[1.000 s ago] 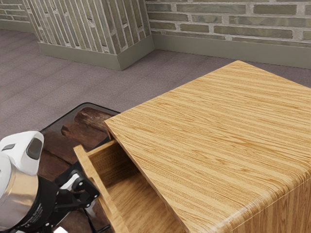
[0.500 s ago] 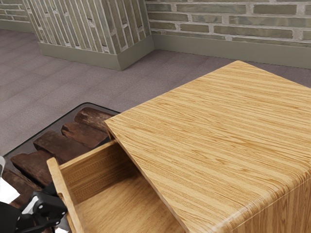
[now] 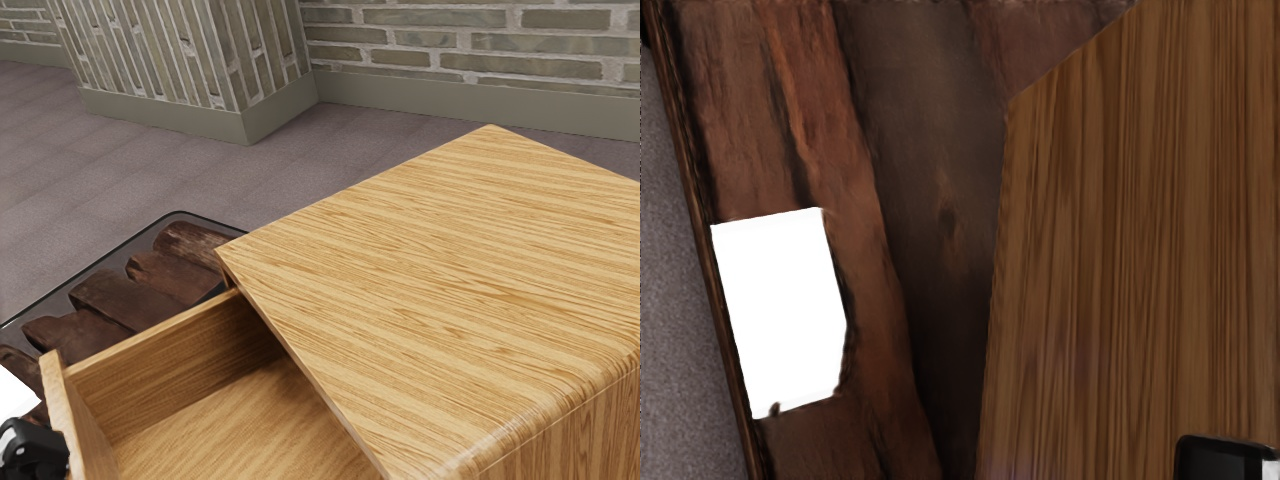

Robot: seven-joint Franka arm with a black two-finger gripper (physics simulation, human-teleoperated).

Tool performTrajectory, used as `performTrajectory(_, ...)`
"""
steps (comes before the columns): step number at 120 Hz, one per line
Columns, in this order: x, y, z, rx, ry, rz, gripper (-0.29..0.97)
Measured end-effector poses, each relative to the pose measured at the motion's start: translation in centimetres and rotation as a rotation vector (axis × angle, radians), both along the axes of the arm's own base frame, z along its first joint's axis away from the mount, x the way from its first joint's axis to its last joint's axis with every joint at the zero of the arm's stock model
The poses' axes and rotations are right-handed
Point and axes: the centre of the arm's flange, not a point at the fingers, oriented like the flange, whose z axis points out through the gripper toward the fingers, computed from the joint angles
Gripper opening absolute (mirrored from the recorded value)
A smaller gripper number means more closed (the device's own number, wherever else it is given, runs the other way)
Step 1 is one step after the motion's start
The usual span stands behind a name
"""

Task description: Pull the drawer handle with one arm to open the drawer

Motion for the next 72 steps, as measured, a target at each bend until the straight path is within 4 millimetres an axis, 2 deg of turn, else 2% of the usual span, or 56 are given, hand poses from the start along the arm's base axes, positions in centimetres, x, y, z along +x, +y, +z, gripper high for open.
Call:
performTrajectory(29, -0.6, 1.2, 0.0, 0.001, 0.017, 0.054, 0.67)
performTrajectory(72, -5.5, 2.5, 1.5, -0.021, -0.042, 0.062, 0.66)
